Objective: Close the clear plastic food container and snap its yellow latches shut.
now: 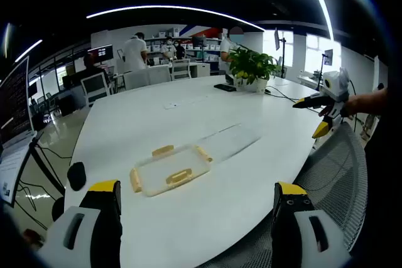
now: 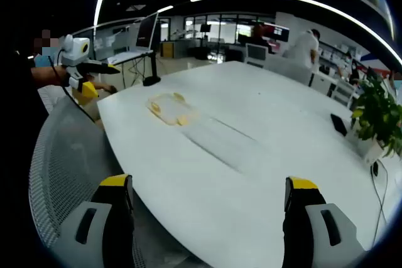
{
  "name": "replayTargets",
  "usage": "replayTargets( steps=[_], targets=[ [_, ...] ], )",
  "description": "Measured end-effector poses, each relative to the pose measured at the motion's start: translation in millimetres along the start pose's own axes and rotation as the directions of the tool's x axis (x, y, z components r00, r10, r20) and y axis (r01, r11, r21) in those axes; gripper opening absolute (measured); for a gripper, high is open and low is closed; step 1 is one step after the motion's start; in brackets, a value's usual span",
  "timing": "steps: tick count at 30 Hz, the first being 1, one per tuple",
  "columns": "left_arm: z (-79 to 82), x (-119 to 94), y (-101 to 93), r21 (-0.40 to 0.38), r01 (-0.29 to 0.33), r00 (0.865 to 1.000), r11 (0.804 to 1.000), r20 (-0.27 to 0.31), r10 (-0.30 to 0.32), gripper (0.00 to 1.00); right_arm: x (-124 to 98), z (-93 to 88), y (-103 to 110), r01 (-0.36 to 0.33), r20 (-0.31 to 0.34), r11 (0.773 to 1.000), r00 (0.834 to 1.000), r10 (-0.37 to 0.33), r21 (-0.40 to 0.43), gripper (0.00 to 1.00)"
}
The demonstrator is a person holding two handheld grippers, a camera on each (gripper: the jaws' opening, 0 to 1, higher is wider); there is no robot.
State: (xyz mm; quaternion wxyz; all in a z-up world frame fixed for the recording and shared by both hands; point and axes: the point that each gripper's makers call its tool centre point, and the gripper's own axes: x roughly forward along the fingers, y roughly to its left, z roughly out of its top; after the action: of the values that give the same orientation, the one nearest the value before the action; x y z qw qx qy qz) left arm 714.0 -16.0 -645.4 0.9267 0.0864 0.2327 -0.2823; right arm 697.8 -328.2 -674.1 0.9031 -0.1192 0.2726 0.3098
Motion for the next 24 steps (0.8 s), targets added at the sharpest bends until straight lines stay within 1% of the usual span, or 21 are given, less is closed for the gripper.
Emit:
replayTargets(
  steps=[24],
  targets=[
    [1.6, -0.2, 2.7, 0.001, -0.003, 1.0, 1.0, 0.009, 0.003, 0.99, -0.1, 0.8, 0.1, -0.004, 0.003, 1.0, 1.0, 0.004, -0.009, 0.99]
  ],
)
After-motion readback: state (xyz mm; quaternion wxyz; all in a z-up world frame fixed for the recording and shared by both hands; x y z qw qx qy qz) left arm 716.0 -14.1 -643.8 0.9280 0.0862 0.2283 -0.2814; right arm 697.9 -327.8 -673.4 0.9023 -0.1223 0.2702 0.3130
